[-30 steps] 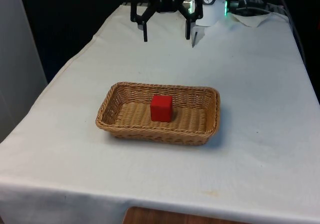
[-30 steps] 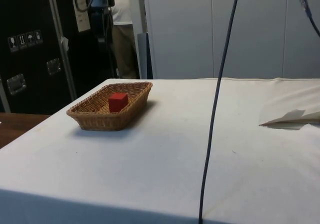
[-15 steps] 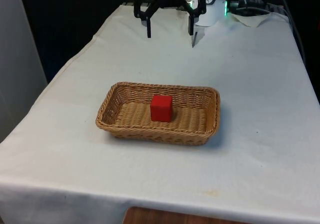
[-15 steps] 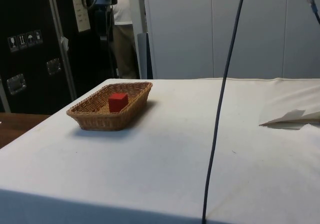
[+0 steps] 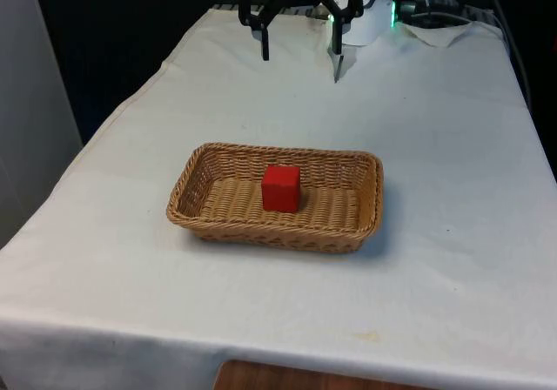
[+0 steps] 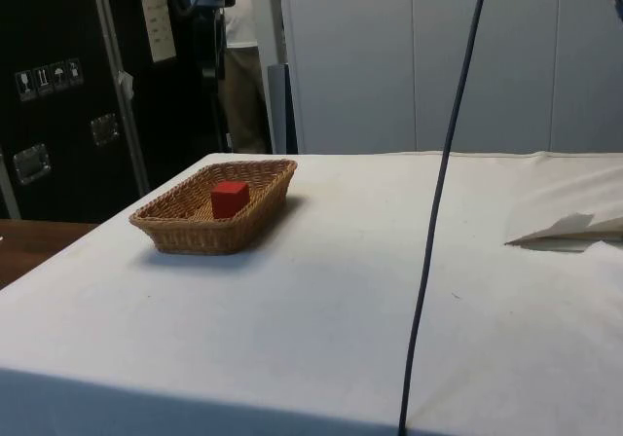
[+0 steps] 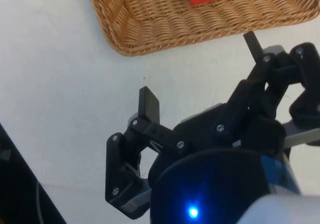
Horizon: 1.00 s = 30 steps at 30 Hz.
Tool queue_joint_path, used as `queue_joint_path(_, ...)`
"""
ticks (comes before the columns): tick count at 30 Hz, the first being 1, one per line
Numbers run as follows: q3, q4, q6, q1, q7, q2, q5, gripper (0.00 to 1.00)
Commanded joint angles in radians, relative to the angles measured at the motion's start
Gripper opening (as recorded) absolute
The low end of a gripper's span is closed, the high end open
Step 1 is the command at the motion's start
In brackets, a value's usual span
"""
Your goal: Pick up the cube and place it into the basket.
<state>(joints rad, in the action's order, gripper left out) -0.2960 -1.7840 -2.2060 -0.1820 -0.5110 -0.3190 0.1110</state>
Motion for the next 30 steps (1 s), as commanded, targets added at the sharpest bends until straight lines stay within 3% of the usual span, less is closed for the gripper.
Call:
queue_joint_path(1,0.002,-0.007,-0.009,-0.001,-0.002,0.005,0.001,1.00)
queue_joint_path(21,-0.005,0.000,0.107,-0.001,0.004,0.050,-0.001,1.00)
queue_joint_path(30,-0.010,-0.013,0.172,-0.004,0.044,0.082,-0.010,1.00)
